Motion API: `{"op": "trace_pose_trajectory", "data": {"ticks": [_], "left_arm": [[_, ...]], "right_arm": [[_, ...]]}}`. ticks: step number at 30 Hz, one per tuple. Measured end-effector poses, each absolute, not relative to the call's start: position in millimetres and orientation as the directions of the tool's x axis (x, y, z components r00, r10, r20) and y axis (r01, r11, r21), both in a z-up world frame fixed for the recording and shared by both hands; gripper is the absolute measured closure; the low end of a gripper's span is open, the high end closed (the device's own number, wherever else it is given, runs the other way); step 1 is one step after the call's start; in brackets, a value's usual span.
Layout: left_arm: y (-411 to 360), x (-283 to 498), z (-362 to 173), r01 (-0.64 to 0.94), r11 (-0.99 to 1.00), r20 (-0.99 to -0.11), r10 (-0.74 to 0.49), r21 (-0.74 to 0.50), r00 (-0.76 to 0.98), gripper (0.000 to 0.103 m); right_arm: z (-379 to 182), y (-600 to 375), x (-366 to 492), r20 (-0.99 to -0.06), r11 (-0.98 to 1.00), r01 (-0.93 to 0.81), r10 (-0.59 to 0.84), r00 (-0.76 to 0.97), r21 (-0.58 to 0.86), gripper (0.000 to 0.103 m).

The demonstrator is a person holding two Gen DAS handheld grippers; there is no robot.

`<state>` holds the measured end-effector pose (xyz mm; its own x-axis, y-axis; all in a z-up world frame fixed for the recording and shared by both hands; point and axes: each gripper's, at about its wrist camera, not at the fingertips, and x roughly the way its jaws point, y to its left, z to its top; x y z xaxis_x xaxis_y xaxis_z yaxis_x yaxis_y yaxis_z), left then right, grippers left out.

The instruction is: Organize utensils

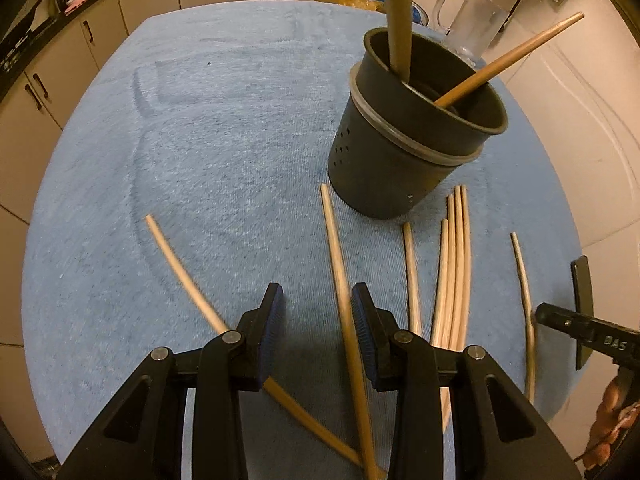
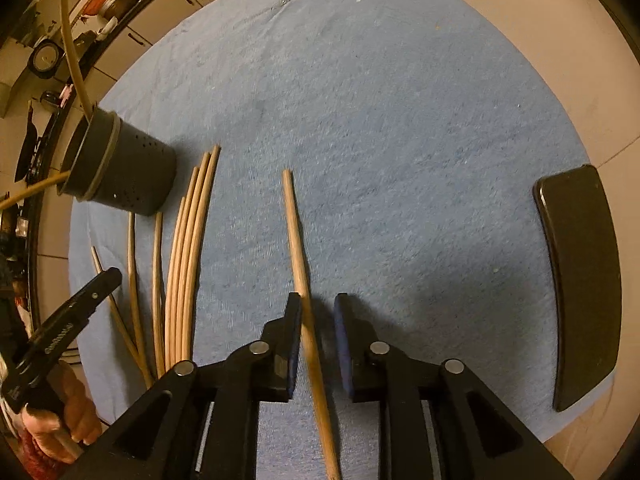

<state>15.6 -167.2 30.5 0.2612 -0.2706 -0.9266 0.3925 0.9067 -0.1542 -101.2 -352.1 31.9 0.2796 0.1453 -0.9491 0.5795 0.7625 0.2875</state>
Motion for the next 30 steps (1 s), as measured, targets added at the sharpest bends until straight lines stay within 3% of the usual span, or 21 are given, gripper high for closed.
{"op": "trace_pose_trajectory", "data": {"ticks": [12,14,16,17,19,30], "left_arm": [[-184.4,27.1,23.8,0.402,0.905,-0.933,-0.256,-0.139,0.254,0.074],[-186.7,24.9,23.9,0.411,0.905,-0.934,-0.238,-0.114,0.265,0.094],[-185.6,22.6,24.5,0.411,0.904,-0.933,-0.244,-0.120,0.265,0.095],[-183.6,21.3,24.7,0.407,0.904,-0.932,-0.250,-0.128,0.263,0.095],[-177.3,18.5,25.9,0.397,0.906,-0.930,-0.265,-0.149,0.254,0.097],[-144.7,-11.6,78.4,0.402,0.890,-0.867,-0.364,-0.217,0.339,0.097]], "right_arm": [[30.5,-356.3,-69.5,-0.948,0.767,0.573,0.147,0.281,0.289,0.076],[26.2,-355.6,-61.7,-0.953,0.774,0.570,0.141,0.269,0.276,0.076],[20.5,-351.3,-54.8,-0.956,0.785,0.560,0.144,0.254,0.267,0.076],[20.7,-349.5,-53.3,-0.957,0.792,0.553,0.133,0.257,0.258,0.077],[20.4,-345.4,-50.8,-0.964,0.816,0.531,0.111,0.242,0.227,0.095],[81.9,-331.0,-76.1,-0.888,0.814,0.477,0.098,0.450,0.331,0.096]]}}
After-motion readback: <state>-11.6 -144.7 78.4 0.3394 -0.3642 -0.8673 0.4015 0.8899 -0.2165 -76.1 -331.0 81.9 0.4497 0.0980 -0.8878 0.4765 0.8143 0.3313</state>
